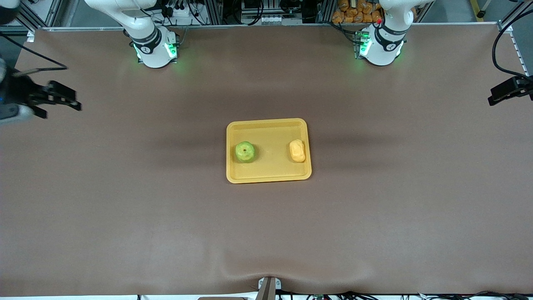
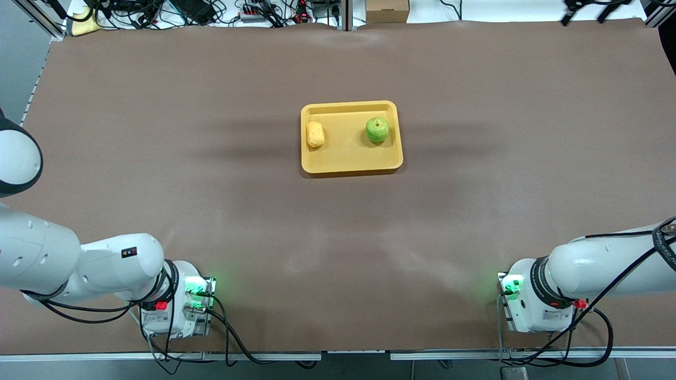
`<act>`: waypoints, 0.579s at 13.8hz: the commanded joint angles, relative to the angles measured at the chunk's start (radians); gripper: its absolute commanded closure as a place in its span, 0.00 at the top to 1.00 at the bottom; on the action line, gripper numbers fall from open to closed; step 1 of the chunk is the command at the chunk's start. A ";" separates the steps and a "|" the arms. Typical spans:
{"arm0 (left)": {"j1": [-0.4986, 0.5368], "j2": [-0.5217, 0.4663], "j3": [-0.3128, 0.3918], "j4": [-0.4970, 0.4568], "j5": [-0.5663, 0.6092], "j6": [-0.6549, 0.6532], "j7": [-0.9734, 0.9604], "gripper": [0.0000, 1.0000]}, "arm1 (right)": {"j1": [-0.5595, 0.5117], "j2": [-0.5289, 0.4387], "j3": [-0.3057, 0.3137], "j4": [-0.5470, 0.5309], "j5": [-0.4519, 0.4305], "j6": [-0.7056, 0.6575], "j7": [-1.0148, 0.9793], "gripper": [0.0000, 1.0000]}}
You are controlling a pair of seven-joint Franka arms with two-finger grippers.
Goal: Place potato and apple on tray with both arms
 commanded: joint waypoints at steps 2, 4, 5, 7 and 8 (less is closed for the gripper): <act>-0.175 -0.069 0.190 -0.087 -0.020 0.030 0.036 1.00 | -0.003 -0.003 -0.016 0.048 -0.013 -0.144 0.169 1.00; -0.229 -0.086 0.258 -0.114 -0.031 0.044 0.053 1.00 | 0.001 -0.028 0.013 0.046 -0.060 -0.168 0.191 1.00; -0.229 -0.093 0.256 -0.114 -0.038 0.041 0.051 1.00 | 0.010 -0.032 0.028 0.046 -0.117 -0.156 0.192 1.00; -0.223 -0.097 0.244 -0.111 -0.045 0.038 0.050 1.00 | 0.010 -0.032 0.030 0.039 -0.125 -0.108 0.186 1.00; -0.224 -0.096 0.244 -0.108 -0.045 0.038 0.045 1.00 | 0.006 -0.029 0.028 0.030 -0.124 -0.085 0.185 1.00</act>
